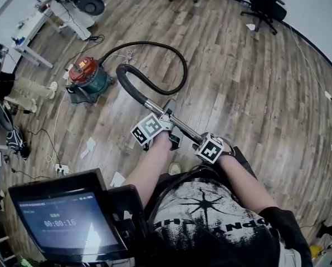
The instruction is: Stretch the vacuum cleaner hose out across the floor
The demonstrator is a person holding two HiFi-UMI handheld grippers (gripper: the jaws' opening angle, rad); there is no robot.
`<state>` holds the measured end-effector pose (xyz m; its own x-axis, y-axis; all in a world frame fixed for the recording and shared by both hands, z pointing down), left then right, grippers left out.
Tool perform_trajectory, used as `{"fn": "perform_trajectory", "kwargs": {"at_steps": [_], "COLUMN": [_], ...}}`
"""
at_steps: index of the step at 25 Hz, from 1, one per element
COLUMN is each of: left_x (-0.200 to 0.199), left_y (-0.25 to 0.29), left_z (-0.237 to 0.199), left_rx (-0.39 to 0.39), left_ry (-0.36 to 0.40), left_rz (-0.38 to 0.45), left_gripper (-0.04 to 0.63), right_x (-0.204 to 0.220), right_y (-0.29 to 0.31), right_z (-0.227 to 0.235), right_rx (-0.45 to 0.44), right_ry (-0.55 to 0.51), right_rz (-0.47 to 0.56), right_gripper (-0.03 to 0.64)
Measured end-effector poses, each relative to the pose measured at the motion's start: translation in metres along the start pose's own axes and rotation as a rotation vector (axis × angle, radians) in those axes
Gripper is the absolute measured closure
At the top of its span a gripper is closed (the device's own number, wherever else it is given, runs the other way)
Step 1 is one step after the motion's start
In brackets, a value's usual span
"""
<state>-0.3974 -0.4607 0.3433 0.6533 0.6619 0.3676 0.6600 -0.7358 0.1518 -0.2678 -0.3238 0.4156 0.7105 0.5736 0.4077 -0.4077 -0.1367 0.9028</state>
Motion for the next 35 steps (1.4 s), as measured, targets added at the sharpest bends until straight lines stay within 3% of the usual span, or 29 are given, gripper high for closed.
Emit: {"fn": "perform_trajectory", "kwargs": {"at_steps": [3,8,17,25,35], "left_x": [-0.002,-0.008,0.034,0.048,0.072], "left_y": [0.015,0.044,0.091,0.083,0.035], "left_z": [0.007,0.035,0.053,0.047,0.053], "left_rx": [-0.007,0.02,-0.063,-0.153,-0.187], "left_ry": [-0.003,0.034,0.02,-0.002,0.005], "left_rz": [0.044,0.112,0.274,0.368,0.446], "left_gripper": [0.552,0.549,0.555,0.557,0.557], "right_x": [0.0,-0.003,0.046,0.057,0.069], "right_y": [-0.008,-0.032,-0.048,-0.045,-0.048], "right_z": [0.023,0.053,0.132,0.142,0.107], "right_rx": [-0.024,-0.16,-0.238,-0.311,-0.347], "right_ry": [-0.038,-0.058,-0.234,-0.359,-0.438], "right_rz": [0.0,0.028,0.008,-0.038,-0.029], "right_gripper": [0.554,0.549,0.549,0.54,0.54]}}
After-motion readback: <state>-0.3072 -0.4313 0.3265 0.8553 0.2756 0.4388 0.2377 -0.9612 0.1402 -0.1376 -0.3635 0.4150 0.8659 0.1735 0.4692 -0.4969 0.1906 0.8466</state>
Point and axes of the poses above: the fingertips, and each gripper's own axes: y forward along the fingers, z to its right, x out of its underside, the point moved 7 cm from there along -y, backward along the fingers, and after that the axes turned 1 degree about -x, right-handed, at the moved point
